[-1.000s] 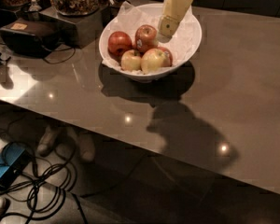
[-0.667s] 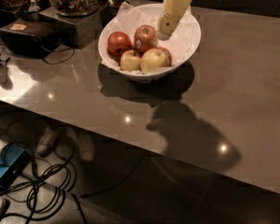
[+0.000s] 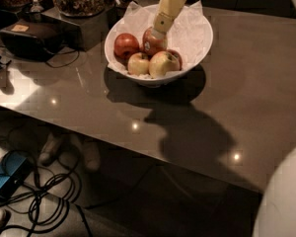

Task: Pick apple from white bowl

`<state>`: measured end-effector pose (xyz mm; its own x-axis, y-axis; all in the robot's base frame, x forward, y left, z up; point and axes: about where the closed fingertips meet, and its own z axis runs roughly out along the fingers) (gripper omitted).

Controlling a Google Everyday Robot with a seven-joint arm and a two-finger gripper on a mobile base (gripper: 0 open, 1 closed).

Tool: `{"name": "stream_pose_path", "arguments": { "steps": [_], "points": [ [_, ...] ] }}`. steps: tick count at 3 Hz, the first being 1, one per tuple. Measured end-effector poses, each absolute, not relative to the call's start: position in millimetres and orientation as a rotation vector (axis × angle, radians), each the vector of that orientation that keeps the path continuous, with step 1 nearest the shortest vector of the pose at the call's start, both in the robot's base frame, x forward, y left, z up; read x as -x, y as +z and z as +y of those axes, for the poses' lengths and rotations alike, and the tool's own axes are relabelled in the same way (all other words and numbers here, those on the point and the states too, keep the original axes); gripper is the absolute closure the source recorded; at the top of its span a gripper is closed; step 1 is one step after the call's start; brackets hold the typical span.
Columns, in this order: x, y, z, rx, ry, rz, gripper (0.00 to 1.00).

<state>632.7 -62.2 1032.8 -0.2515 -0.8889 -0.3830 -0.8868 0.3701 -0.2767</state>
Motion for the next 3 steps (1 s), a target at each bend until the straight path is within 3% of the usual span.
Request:
{"name": "stream_pose_path", "arguments": {
  "steps": [1, 3],
  "points": [
    [-647.9, 1017.8, -59.1, 1.529, 0.004, 2.201, 0.03],
    [-666.6, 989.8, -55.4, 1.526, 0.038, 2.271, 0.31]
  ]
}}
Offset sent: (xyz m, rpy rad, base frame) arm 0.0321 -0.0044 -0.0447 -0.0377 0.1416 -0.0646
